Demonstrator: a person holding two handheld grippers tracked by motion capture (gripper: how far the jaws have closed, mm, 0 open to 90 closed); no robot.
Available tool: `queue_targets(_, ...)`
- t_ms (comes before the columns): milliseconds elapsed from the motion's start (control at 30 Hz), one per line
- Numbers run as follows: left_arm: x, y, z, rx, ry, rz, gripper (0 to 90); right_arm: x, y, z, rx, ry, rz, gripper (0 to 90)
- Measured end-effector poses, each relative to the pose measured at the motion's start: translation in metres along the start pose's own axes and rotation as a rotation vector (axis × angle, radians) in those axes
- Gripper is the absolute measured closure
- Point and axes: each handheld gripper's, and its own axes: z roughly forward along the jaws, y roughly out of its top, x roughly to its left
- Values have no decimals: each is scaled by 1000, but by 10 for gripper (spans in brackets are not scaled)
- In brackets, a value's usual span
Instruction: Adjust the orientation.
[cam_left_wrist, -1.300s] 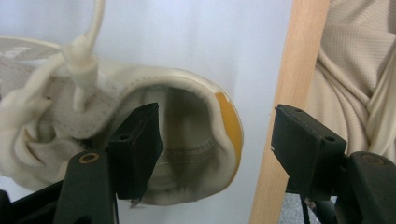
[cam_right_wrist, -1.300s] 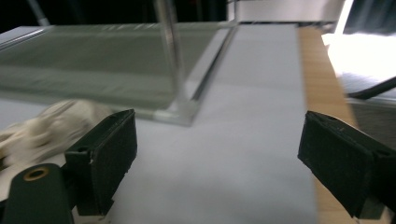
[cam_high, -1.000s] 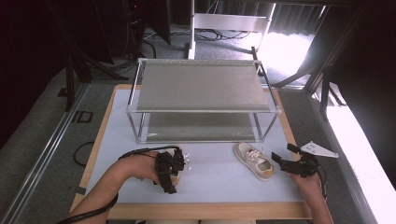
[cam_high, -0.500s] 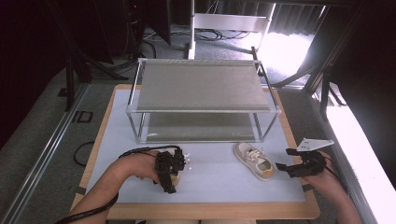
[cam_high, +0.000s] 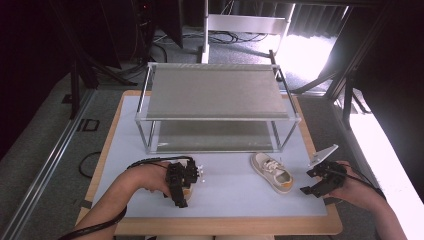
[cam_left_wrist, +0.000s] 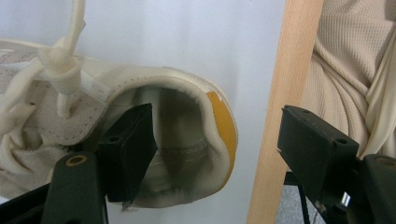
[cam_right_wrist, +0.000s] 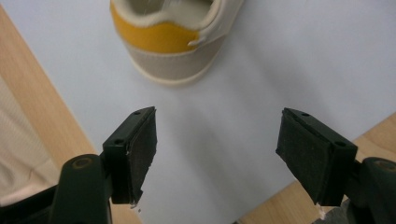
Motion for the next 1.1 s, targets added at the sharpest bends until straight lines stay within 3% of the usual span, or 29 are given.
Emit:
queue_targets(167,-1,0,0,6,3,8,270,2,6,5,112,-14,-34,282)
queue_targets(333,-1,1,0,7,-3,4,271,5,11,7,166,2,-67,312)
queue_targets(433,-1,2,1,14,-7,3,271,8,17,8,209,-12,-96,312)
queue_targets(933,0,3,1,13,-9,5,271,26,66,-15,138,42,-240,356)
queue_targets(1100,2,2,1,11,-14,6,271,36,78,-12,134,82,-304,473)
